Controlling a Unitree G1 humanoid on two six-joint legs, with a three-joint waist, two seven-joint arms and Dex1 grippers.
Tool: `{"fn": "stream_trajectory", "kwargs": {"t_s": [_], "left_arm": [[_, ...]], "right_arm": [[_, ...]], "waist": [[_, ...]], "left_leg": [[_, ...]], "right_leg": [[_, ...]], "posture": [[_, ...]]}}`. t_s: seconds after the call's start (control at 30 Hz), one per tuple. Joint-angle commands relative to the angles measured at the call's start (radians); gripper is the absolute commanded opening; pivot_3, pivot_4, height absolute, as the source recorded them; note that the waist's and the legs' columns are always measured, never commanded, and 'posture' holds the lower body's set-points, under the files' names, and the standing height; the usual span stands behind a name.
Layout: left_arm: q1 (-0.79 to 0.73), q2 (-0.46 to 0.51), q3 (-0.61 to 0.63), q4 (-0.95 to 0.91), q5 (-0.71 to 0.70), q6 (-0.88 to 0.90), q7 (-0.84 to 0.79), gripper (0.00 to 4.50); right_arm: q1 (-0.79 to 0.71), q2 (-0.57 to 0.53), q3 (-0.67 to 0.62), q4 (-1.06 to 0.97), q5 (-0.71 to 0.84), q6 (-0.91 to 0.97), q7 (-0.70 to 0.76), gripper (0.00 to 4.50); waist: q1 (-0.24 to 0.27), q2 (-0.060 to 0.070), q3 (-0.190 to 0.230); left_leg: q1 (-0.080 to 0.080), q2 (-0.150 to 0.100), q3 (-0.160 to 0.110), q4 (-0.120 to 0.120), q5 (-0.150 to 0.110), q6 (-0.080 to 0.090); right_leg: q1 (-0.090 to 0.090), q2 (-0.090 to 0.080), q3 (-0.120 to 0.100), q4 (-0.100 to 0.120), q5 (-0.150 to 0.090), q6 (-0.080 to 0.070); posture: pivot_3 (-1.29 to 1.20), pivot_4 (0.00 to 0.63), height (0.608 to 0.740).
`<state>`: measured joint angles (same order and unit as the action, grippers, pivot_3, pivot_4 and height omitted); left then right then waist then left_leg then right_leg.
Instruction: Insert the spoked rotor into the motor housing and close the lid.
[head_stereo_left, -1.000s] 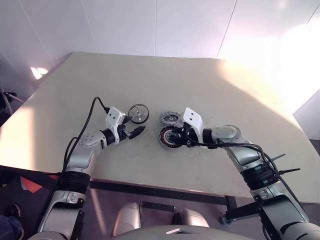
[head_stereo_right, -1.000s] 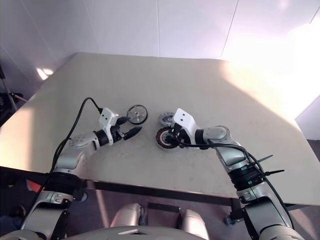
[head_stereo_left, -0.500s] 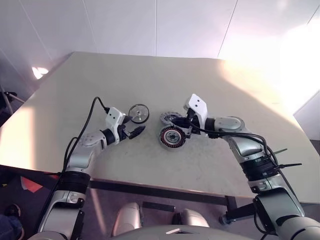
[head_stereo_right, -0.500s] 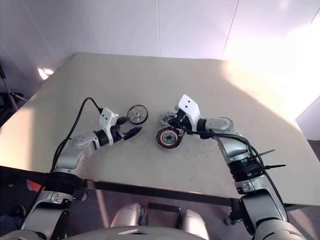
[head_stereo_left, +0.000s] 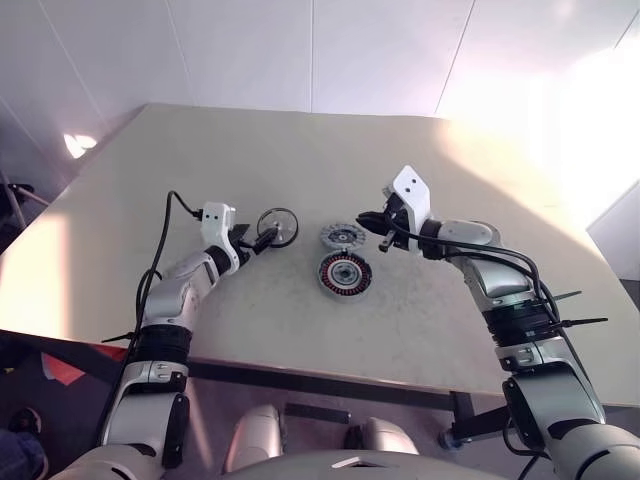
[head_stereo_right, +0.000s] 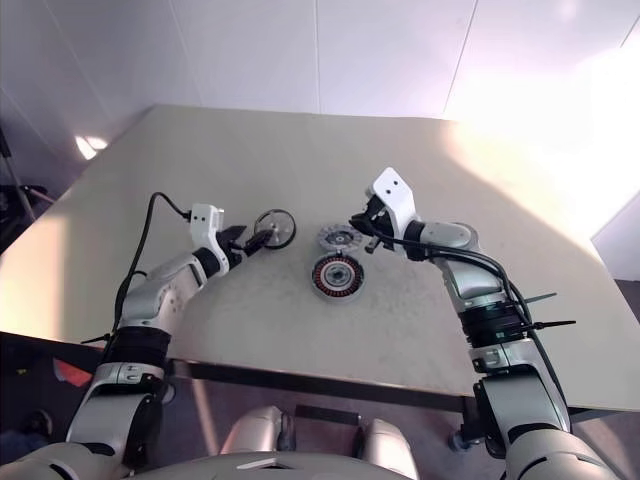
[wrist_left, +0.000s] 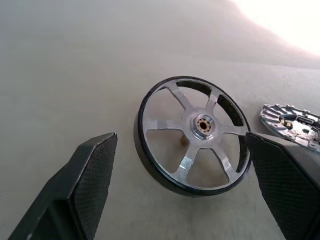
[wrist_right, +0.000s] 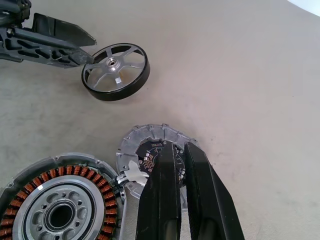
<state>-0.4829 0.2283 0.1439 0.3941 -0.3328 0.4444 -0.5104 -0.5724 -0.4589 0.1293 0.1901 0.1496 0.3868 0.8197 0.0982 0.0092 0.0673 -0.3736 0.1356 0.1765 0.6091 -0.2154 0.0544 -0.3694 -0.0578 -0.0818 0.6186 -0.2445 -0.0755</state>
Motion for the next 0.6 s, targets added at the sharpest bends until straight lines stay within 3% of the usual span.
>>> {"fn": "stream_trajectory", "kwargs": {"t_s": [0.03, 0.27, 0.47, 0.6], "left_arm": [[-0.07, -0.021, 0.03, 0.054, -0.031, 0.016, 0.019, 4.36], [-0.219, -0.074, 0.059, 0.249, -0.047, 0.05, 0.045, 4.36], [-0.271, -0.112, 0.042, 0.262, -0.051, 0.079, 0.021, 4.36], [-0.252, -0.116, 0.041, 0.248, -0.051, 0.082, 0.01, 3.49]], "right_arm": [[-0.024, -0.002, -0.035, -0.011, 0.014, -0.016, -0.009, 0.24], [-0.03, 0.0, -0.041, -0.014, 0.021, -0.021, -0.02, 0.24], [-0.023, -0.001, -0.048, -0.021, 0.022, -0.025, -0.031, 0.24], [-0.022, -0.002, -0.053, -0.018, 0.021, -0.029, -0.038, 0.21]], "waist": [[0.001, 0.0, 0.0], [0.004, 0.0, 0.0], [0.004, 0.0, 0.0], [0.003, -0.001, 0.0]], "left_leg": [[0.0, 0.0, 0.0, 0.0, 0.0, 0.0], [-0.001, 0.0, 0.0, 0.001, 0.0, 0.001], [-0.004, 0.0, 0.0, 0.001, 0.001, 0.004], [-0.004, 0.0, 0.0, 0.001, 0.001, 0.004]], "right_leg": [[0.0, 0.0, 0.0, 0.0, 0.0, 0.0], [0.0, 0.0, 0.0, 0.0, 0.0, 0.0], [-0.003, 0.0, 0.0, 0.0, 0.0, 0.0], [-0.003, 0.0, 0.0, -0.001, 0.0, 0.0]], "posture": [[0.0, 0.0, 0.74], [0.0, 0.0, 0.74], [0.0, 0.0, 0.74], [0.0, 0.0, 0.74]]}}
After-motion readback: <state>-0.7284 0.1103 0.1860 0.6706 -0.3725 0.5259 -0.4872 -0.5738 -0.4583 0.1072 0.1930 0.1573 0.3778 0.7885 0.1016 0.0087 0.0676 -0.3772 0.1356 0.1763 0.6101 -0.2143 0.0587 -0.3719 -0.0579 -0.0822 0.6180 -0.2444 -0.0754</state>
